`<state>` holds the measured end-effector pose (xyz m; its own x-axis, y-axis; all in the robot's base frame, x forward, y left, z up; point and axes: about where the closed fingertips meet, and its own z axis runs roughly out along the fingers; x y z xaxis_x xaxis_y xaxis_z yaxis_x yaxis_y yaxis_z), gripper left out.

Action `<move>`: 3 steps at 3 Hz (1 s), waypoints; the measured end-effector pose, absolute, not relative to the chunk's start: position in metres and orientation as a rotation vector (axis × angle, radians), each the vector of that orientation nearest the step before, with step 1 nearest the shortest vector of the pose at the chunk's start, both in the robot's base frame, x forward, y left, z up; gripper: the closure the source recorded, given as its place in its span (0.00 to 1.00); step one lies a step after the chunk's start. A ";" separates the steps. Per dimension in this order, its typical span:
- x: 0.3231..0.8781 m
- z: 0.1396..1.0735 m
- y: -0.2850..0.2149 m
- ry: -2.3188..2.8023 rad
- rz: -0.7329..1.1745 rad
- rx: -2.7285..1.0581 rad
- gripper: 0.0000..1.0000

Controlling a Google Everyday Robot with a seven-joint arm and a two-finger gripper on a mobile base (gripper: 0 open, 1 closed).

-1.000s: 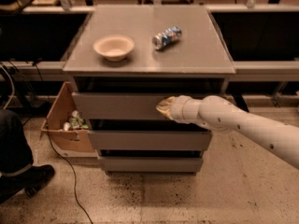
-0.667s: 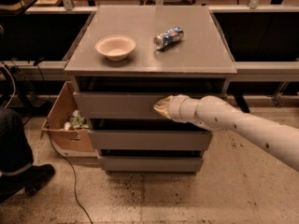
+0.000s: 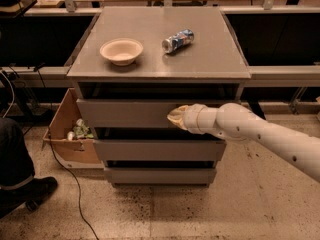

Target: Close top drawer

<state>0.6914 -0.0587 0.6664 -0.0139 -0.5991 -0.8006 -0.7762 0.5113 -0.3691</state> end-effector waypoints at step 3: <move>0.562 0.716 -0.142 1.821 0.430 -1.305 1.00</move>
Offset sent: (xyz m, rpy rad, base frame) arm -0.1640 -0.0895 0.0403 0.0341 0.2983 0.1772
